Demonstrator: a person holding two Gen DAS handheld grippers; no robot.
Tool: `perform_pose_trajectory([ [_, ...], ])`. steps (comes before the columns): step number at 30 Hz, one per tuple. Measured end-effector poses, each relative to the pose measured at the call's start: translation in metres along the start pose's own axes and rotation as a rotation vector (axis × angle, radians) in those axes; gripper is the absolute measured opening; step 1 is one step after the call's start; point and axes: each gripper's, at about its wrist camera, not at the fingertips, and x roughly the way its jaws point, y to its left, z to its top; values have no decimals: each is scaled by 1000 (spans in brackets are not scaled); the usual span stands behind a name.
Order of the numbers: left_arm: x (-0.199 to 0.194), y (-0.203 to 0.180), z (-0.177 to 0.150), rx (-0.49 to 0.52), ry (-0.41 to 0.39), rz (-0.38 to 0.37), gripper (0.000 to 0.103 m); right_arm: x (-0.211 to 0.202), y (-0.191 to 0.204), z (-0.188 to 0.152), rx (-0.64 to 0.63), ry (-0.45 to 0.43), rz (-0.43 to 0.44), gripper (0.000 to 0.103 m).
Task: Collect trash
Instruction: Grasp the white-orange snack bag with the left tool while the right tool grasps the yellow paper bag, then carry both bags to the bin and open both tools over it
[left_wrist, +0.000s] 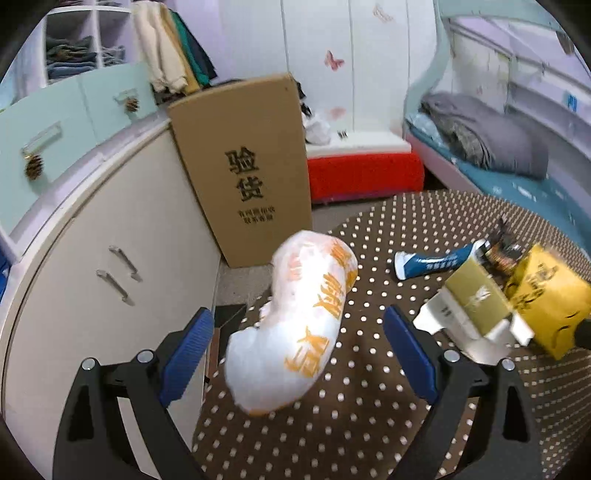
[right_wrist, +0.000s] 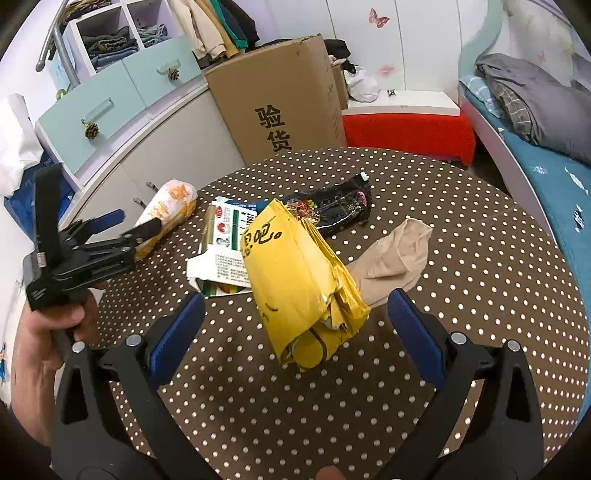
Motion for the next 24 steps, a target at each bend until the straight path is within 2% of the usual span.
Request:
perform_pose_trajectory([
  [1,7,-2,0,8,15,-17,82,4,0,1,0,6,-5,92],
  [2,12,-4,0,10,30,-32,74,10,1,2,-3,18,-13,85],
  [3,18,-5,0,9,54,-45,56,13,1,3,-9,27,-21,75],
  [4,22,-7,-2,6,71,-52,42,17,3,3,-21,37,-39,70],
  [6,20,-9,-4,2,66,-67,40,18,7,1,-48,29,-75,56],
  [9,6,-13,-10,-18,51,-99,37,6,8,-4,-31,16,-29,35],
  [17,-40,-16,-44,-119,28,-142,37,-27,2,-39,-17,31,12,32],
  [19,-56,-18,-56,-141,22,-154,37,-33,6,-50,-41,43,7,42],
  [22,-76,-22,-73,-160,18,-175,37,-38,9,-64,-68,64,4,48],
  [24,-88,-26,-83,-176,19,-193,37,-35,10,-66,-73,83,-5,56],
])
